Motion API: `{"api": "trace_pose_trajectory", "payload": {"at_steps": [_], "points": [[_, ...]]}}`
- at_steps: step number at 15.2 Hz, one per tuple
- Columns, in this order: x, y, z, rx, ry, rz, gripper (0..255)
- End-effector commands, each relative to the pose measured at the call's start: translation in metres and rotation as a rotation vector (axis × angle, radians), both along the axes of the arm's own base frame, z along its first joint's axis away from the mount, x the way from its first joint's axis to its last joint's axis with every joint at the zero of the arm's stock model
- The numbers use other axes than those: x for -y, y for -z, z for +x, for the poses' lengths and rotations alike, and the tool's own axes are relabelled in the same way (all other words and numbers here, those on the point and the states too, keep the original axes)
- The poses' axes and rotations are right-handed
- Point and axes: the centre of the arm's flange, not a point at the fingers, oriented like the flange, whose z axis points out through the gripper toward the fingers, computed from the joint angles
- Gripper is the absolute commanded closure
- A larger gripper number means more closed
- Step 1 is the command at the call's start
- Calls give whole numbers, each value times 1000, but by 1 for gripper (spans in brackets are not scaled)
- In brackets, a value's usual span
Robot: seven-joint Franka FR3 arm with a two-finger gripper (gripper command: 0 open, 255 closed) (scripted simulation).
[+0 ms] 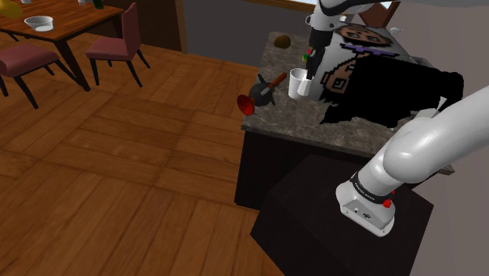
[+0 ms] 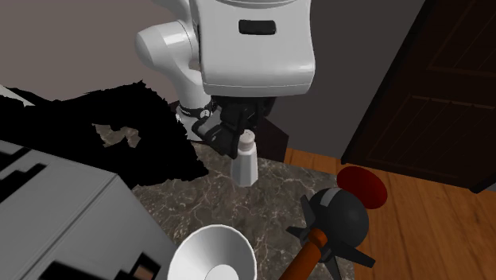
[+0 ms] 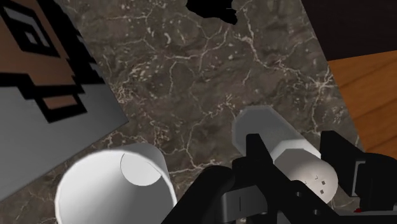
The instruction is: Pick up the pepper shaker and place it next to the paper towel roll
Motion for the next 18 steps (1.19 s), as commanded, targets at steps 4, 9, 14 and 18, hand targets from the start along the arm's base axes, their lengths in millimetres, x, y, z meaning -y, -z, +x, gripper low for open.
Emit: {"api": "trace_pose_trajectory", "payload": {"at_steps": [4, 9, 14, 18], "points": [[-1, -27, 0, 0, 0, 0, 255], [-1, -53, 0, 0, 0, 0, 255], [-1, -80, 0, 0, 0, 0, 255], [-1, -101, 0, 0, 0, 0, 255]]}}
